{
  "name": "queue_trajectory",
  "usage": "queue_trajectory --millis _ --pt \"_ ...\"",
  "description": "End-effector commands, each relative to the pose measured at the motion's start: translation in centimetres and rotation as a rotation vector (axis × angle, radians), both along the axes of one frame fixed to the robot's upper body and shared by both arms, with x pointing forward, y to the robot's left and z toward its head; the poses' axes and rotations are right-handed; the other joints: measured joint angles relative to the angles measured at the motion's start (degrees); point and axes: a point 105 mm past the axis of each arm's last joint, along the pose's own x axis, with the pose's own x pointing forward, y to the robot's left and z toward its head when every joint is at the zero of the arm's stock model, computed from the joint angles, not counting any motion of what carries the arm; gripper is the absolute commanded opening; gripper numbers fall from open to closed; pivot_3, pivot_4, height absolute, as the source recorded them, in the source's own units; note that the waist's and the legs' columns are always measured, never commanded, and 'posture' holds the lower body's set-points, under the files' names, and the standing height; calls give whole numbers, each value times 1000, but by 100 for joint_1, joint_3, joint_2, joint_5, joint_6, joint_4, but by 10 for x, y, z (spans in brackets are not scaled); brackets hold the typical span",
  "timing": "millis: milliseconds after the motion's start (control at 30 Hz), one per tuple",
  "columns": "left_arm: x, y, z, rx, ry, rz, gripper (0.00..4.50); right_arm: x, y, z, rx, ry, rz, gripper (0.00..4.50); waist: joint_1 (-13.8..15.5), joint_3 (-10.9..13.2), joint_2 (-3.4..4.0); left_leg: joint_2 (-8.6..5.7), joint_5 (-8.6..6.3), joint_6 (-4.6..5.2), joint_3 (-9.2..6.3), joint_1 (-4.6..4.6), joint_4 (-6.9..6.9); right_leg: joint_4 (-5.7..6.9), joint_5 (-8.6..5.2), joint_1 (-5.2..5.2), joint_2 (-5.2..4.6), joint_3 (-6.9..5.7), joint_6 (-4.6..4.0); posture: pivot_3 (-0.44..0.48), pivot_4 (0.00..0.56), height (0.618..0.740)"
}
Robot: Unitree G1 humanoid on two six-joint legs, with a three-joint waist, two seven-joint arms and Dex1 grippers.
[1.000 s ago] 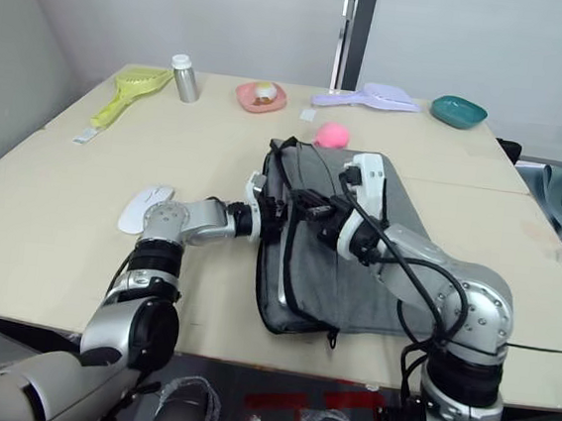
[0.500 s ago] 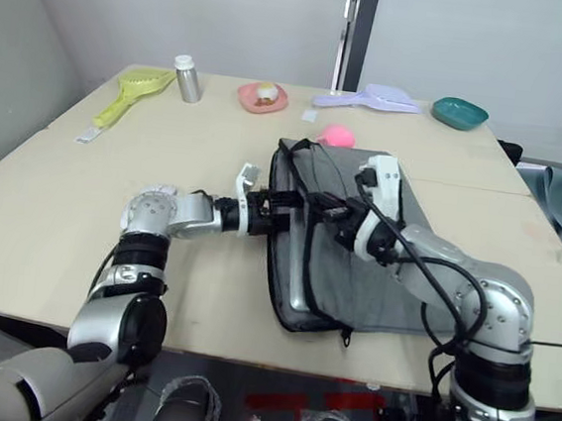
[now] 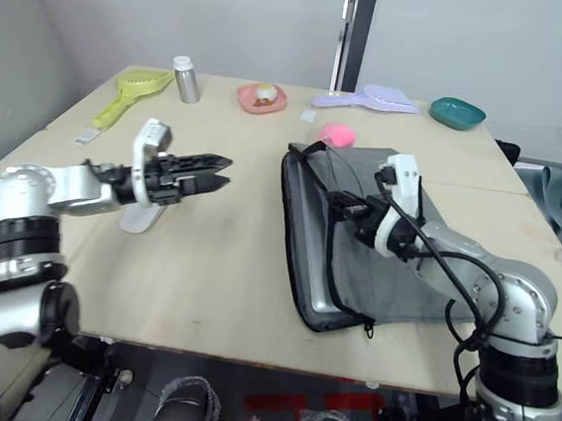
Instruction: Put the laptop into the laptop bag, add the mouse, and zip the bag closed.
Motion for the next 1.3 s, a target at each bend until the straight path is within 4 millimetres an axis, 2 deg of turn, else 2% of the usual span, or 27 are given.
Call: queue_trajectory --millis 33,133,233,300,367,467,567,667,733,833,967,1100,1133,1200,1300 --pt "-17 7 25 59 -281 -40 3767 -6 8 -1 -1 -30 30 0 6 0 0 0 0 0 0 0 0 0 0 1 0 -2 -1 0 150 740" --pt "-27 20 30 135 -451 -78 3767 -12 6 -17 -86 -19 65 0 31 -1 1 -1 0 0 0 6 -1 0 0 6 -2 -2 0 0 150 740" --pt "-36 28 25 251 -558 -143 3767 -9 -2 -32 -154 -1 76 0 23 -1 1 -2 0 0 2 13 -2 -2 0 10 -4 0 2 0 150 740" --pt "-36 39 21 365 -633 -161 3805 -3 -10 -44 -206 40 79 747 -5 -1 1 -1 0 0 4 19 -3 1 0 10 -3 4 2 0 150 740" --pt "-31 52 16 469 -666 -154 3805 -3 -14 -44 -228 47 119 1302 -9 -1 1 0 0 0 7 24 -4 4 -1 11 -3 8 2 0 150 740" --pt "-18 83 16 631 -696 -52 3805 -8 -28 -17 -185 9 168 2345 -32 0 4 -1 0 1 15 28 -5 10 -1 7 -3 18 2 0 150 740" --pt "-12 103 19 699 -696 14 3805 -20 -40 -3 -187 -23 217 3377 -53 -1 4 0 0 2 22 30 -8 10 -2 4 -2 26 -1 0 150 740" --pt "-16 137 16 788 -618 112 3805 -37 -83 8 -343 -82 173 4378 1 -2 2 1 -3 10 19 23 -10 10 -10 0 -2 22 -14 0 150 740" --pt "-24 153 9 833 -573 128 3805 -41 -111 11 -434 -102 97 4444 -6 -4 -2 3 -20 38 22 22 -27 -4 -15 -3 0 23 -21 0 150 740" --pt "-36 189 -2 922 -509 218 3805 -54 -157 21 -507 -123 -30 4444 -47 -5 -2 3 -21 40 35 32 -35 -4 -16 -5 -1 25 -22 0 150 740" --pt "-45 226 -10 1010 -424 330 3805 -66 -195 30 -578 -151 -168 4444 -77 -6 -4 8 -20 45 38 43 -31 2 -20 -2 0 27 -27 0 150 740" --pt "-50 238 -12 1028 -391 364 3805 -77 -216 35 -593 -162 -237 4444 -75 -7 -6 8 -22 50 68 92 -33 13 -21 20 -4 55 -26 0 150 740" --pt "-51 239 -13 1018 -378 369 4049 -79 -219 35 -594 -162 -245 4480 -71 -7 -6 8 -22 50 73 99 -34 16 -21 22 -4 61 -26 0 150 740" --pt "-49 240 -14 1002 -362 386 4482 -80 -220 35 -596 -160 -249 4500 -72 -7 -6 8 -22 50 80 109 -34 21 -22 25 -4 67 -26 0 150 740" --pt "-43 232 -13 972 -397 389 4482 -77 -215 34 -591 -167 -225 4500 -76 -7 -5 8 -22 51 80 109 -33 27 -21 22 -3 68 -27 0 150 740"
